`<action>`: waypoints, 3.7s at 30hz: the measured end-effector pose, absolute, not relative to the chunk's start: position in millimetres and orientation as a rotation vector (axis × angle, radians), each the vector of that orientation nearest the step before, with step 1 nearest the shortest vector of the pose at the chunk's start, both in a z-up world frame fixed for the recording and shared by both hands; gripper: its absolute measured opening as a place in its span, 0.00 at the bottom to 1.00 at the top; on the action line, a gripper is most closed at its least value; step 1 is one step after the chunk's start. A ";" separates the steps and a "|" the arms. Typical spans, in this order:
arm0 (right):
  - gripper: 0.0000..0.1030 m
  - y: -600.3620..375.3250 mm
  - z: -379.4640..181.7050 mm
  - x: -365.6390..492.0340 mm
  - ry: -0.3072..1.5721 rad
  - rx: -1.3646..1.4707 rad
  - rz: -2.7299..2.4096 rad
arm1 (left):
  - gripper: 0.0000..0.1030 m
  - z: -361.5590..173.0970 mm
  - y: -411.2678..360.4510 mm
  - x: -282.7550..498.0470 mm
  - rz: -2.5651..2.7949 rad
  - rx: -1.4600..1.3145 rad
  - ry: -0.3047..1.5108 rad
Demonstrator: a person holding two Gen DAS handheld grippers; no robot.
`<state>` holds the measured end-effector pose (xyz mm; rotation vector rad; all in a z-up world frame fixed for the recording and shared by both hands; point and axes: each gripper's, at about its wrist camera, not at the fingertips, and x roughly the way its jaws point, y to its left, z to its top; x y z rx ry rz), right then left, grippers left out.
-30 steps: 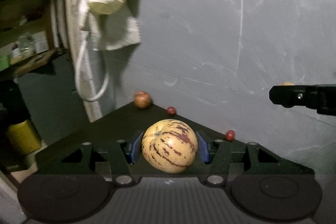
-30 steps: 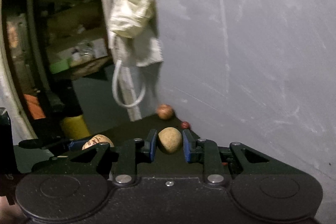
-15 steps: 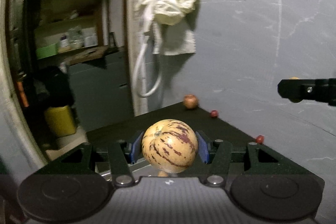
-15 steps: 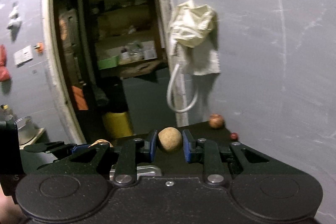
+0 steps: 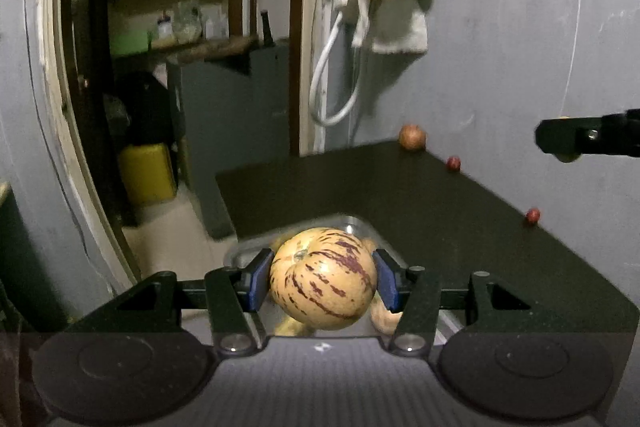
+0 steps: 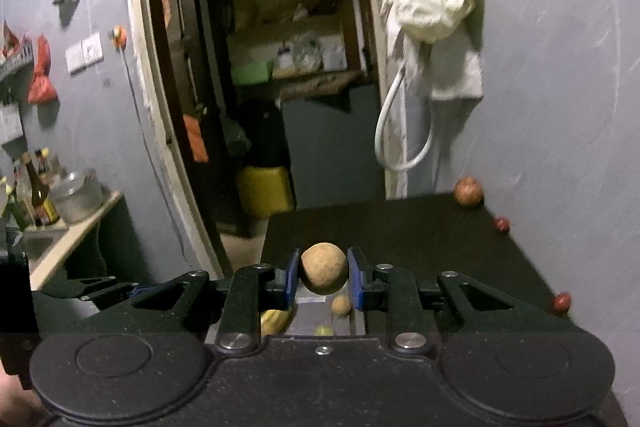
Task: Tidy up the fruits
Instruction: 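Carry the melon with the left tool while the right tool carries the tan fruit over the tray, then open the left tool to drop the melon while the right tool releases the tan fruit into the tray, then move both open tools away from the tray toward the red tomatoes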
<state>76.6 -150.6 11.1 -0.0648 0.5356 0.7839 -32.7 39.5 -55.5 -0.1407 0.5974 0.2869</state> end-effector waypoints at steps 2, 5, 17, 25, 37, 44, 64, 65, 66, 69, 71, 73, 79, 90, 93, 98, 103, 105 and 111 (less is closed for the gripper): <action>0.26 -142.3 -1.4 77.7 0.567 -0.085 0.792 | 0.56 -69.1 40.8 -36.7 0.275 -0.152 0.629; 0.26 -130.7 -22.3 76.9 0.619 -0.114 0.801 | 0.56 -90.3 42.7 -43.0 0.257 -0.173 0.682; 0.26 -106.2 -84.9 78.0 0.786 -0.186 0.794 | 0.56 -139.6 37.3 -40.7 0.215 -0.201 0.800; 0.26 -95.8 -115.8 89.6 0.845 -0.223 0.796 | 0.56 -152.6 37.6 -23.6 0.229 -0.151 0.813; 0.26 -80.3 -156.6 108.9 0.923 -0.295 0.780 | 0.56 -164.6 39.7 -13.5 0.240 -0.142 0.835; 0.26 -73.8 -165.3 111.6 0.925 -0.333 0.786 | 0.56 -165.3 41.6 -8.8 0.242 -0.134 0.832; 0.34 -76.8 -163.7 115.9 0.960 -0.297 0.776 | 0.58 -164.6 44.3 -5.8 0.245 -0.140 0.841; 0.34 -77.6 -162.5 115.7 0.959 -0.292 0.776 | 0.59 -164.5 44.5 -5.9 0.244 -0.141 0.840; 0.34 -78.5 -161.0 115.5 0.957 -0.287 0.776 | 0.60 -164.2 44.4 -5.8 0.246 -0.141 0.837; 0.34 -80.6 -155.9 114.7 0.951 -0.271 0.776 | 0.62 -163.7 44.0 -5.3 0.252 -0.143 0.832; 0.36 -82.1 -152.0 114.0 0.942 -0.262 0.777 | 0.64 -162.9 43.8 -5.5 0.254 -0.144 0.829; 0.37 -84.0 -148.0 113.3 0.934 -0.253 0.778 | 0.66 -161.5 43.8 -6.2 0.256 -0.149 0.825; 0.43 -90.5 -134.5 112.7 0.907 -0.220 0.773 | 0.71 -154.0 43.6 -9.8 0.260 -0.152 0.808; 0.70 -103.3 -104.6 113.3 0.835 -0.145 0.735 | 0.84 -138.3 40.8 -10.3 0.252 -0.148 0.784; 0.75 -109.9 -90.8 113.5 0.805 -0.108 0.726 | 0.89 -130.4 37.8 -9.8 0.244 -0.140 0.770; 0.80 -119.2 -69.3 110.1 0.753 -0.068 0.725 | 0.98 -116.7 30.8 -6.8 0.230 -0.123 0.742; 0.84 -133.2 -49.6 104.0 0.705 -0.020 0.717 | 0.99 -100.3 21.5 -4.2 0.212 -0.091 0.716; 0.86 -141.6 -41.2 100.4 0.682 0.003 0.712 | 0.99 -92.7 17.4 -3.6 0.206 -0.075 0.703; 0.90 -171.8 -20.2 92.1 0.612 0.079 0.671 | 0.99 -68.5 6.7 1.0 0.175 -0.017 0.664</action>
